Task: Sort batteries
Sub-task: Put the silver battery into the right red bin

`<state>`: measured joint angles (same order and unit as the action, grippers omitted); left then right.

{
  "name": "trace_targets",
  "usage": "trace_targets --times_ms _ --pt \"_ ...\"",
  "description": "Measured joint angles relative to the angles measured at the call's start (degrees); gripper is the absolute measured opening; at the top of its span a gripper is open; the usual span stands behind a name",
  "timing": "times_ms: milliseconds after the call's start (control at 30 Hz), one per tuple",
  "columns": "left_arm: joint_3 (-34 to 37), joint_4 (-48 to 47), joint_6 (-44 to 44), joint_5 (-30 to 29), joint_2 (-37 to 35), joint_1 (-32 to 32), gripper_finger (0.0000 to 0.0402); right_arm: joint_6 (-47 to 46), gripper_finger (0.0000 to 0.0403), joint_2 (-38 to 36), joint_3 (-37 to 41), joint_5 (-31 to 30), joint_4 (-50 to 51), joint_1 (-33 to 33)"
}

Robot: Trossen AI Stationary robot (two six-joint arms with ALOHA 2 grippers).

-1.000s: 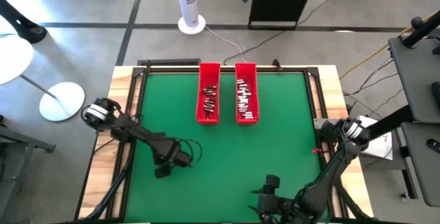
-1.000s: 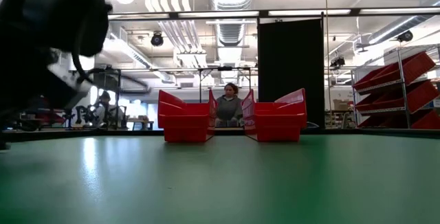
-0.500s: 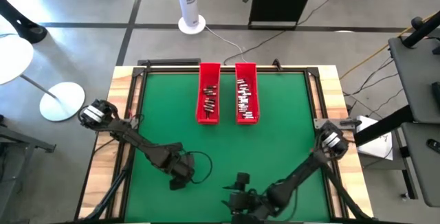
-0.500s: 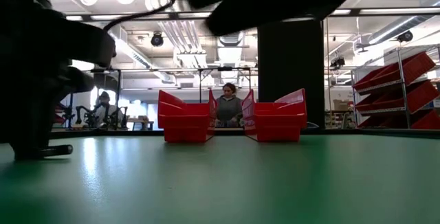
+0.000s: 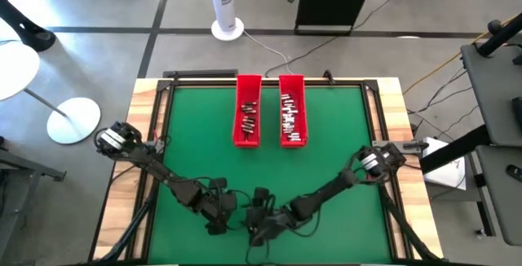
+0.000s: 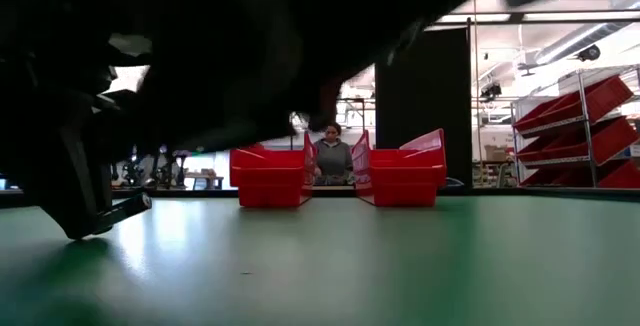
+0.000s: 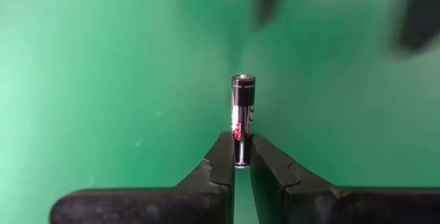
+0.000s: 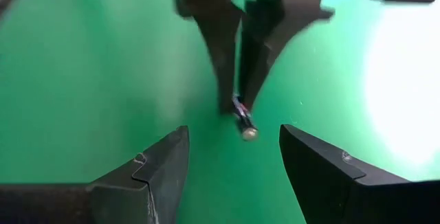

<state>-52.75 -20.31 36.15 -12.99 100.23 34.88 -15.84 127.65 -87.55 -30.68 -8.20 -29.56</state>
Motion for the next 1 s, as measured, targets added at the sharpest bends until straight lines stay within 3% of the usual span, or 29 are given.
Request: trace_targets --times_ms 367,767,1000 --pt "-0.1 4.5 -2.9 -0.2 2.4 0.3 0.0007 0.9 0.0218 1.9 0.1 4.7 -0.3 3.6" --pt "-0.1 5.9 -4.6 -0.5 2.7 0.3 0.0007 2.9 0.0172 -1.3 0.0 6.9 7.7 3.6" --pt "0.1 9.6 -5.2 -1.1 2.9 0.3 0.0007 2.8 0.016 -0.1 0.0 14.7 2.7 4.5"
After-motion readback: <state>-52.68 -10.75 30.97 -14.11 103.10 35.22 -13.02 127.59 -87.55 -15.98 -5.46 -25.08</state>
